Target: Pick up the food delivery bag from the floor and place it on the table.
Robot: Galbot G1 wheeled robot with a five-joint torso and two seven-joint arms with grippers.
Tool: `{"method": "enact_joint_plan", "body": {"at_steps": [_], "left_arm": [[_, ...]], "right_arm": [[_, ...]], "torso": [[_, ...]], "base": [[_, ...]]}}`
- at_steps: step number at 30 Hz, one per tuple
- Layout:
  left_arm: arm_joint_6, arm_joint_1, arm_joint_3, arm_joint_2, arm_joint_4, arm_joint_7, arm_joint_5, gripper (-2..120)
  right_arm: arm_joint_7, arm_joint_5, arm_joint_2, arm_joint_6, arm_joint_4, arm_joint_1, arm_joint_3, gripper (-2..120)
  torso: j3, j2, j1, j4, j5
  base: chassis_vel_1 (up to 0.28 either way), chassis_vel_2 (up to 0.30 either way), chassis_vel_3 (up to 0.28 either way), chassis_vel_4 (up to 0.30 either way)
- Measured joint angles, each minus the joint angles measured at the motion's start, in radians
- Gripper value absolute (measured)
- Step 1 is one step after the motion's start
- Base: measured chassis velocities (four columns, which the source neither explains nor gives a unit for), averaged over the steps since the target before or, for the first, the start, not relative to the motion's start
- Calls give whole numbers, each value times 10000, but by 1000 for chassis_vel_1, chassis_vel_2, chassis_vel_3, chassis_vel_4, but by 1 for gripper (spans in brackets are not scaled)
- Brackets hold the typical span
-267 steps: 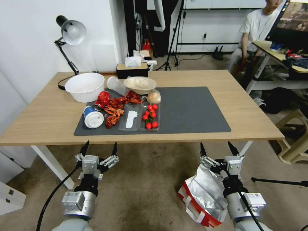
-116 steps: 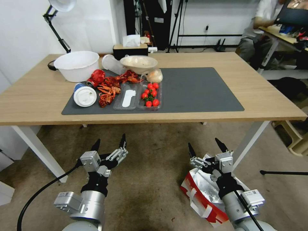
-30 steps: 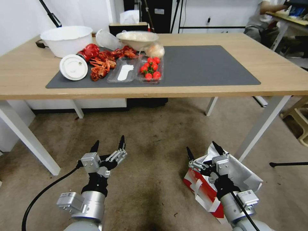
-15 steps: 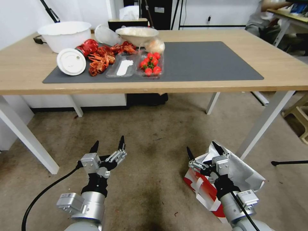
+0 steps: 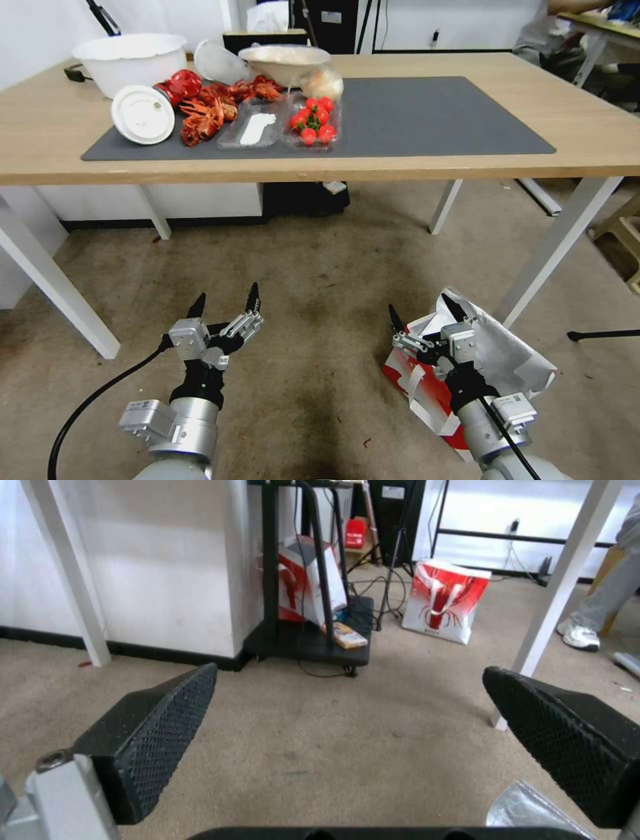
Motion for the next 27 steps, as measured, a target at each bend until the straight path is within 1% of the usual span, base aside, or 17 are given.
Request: {"method": "enact_joint_plan", "body": {"at_steps": [5,8,9,13,18,21,22,25,26,27], "left_arm": [[0,17,-11,6,-3,-5,-7,100],[0,15,-24,11,-3,-5,-15,100],[0,15,-24,11,-3,-5,-15,100],[-4,29,-76,55,-1,-7,-23,100],[-29,45,-93,63,-1,-14,-34,100],[-115,50,-94,57,15,-16,-36,100],[-115,50,-94,57,15,-16,-36,100],[-149,55,-106,59,34,-14,-29,100],[-149,55,-106,59,34,-14,-29,100],[-150,59,-108,59,35,-12,-25,100]], "right_arm": [[0,0,-3,0,-12,-18,-10,100],[11,-2,-16,0,-11,-43,-18,100],[11,-2,-16,0,-11,-43,-18,100],[15,-14,-18,4,0,-83,-34,100],[16,-23,-17,6,4,-89,-41,100],[15,-32,-18,11,4,-99,-45,100],[15,-32,-18,11,4,-99,-45,100],[15,-35,-19,20,6,-117,-47,100],[15,-35,-19,20,6,-117,-47,100],[14,-35,-20,26,6,-121,-50,100]], "torso": [[-125,-150,-27,0,0],[-250,-311,-62,0,1],[-250,-311,-62,0,1],[-429,-506,-80,0,0],[-546,-651,-107,0,0],[-686,-804,-120,0,1],[-686,-804,-120,0,1],[-816,-953,-140,0,0],[-816,-953,-140,0,0],[-884,-1018,-140,0,0]], "base": [[0,0,0,0],[0,0,0,0],[0,0,0,0],[0,0,0,0],[0,0,0,0],[0,0,0,0],[0,0,0,0],[0,0,0,0],[0,0,0,0],[0,0,0,0]]}}
